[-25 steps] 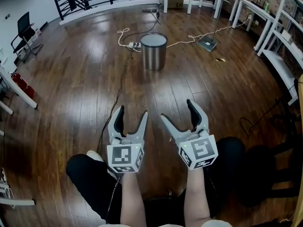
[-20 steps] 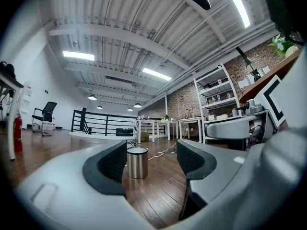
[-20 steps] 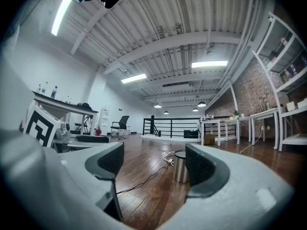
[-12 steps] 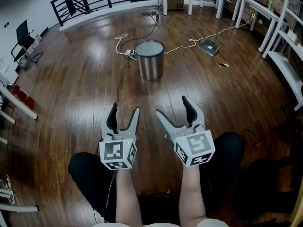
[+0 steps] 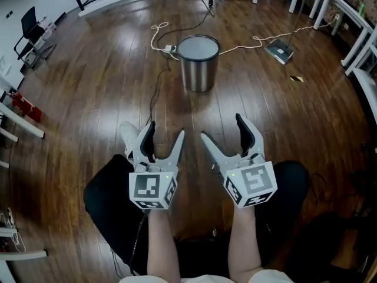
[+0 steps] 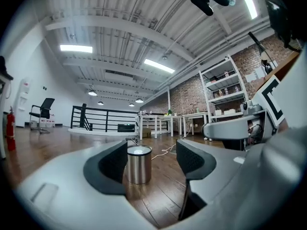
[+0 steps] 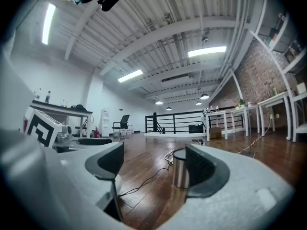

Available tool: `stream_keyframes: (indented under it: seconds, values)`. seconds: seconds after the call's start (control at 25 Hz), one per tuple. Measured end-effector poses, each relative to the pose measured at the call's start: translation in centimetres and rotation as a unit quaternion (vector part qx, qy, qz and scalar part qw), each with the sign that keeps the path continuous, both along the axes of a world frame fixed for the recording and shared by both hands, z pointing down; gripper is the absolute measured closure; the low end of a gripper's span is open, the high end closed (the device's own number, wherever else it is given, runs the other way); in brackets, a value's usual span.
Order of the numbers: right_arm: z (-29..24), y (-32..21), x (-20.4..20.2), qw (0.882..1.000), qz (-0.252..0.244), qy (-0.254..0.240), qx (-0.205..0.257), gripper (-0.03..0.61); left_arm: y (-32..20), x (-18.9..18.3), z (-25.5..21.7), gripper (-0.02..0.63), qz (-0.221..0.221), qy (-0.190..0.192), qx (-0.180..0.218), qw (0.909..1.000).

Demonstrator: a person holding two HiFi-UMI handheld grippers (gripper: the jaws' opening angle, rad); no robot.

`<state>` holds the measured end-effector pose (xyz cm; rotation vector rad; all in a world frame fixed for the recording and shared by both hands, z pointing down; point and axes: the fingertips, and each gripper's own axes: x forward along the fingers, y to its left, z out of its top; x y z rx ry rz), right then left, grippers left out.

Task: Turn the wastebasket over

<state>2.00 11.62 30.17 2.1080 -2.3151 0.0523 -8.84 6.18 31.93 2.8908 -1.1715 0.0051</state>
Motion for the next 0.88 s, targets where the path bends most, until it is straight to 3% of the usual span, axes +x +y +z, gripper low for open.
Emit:
stream_keyframes:
  seconds: [0.36, 0.6, 0.88]
  values:
    - [-3.4, -9.7, 5.3, 0.998, -0.004, 0.057, 0.01, 0.19, -10.4, 4.4, -0.7, 0.282, -0.016, 0.016, -0.002, 0.9997]
    - [-3.3, -15.3, 9.7, 0.997, -0.018, 0.073, 0.01, 0.19, -16.8, 8.6, -0.3, 0.282, -0.039, 0.019, -0.007, 0.999]
    - [-2.6, -26.2, 15.6, 0.996, -0.047, 0.075, 0.002, 0.19, -26.8, 13.5, -1.0, 0.282, -0.07, 0.015, 0.001, 0.9974]
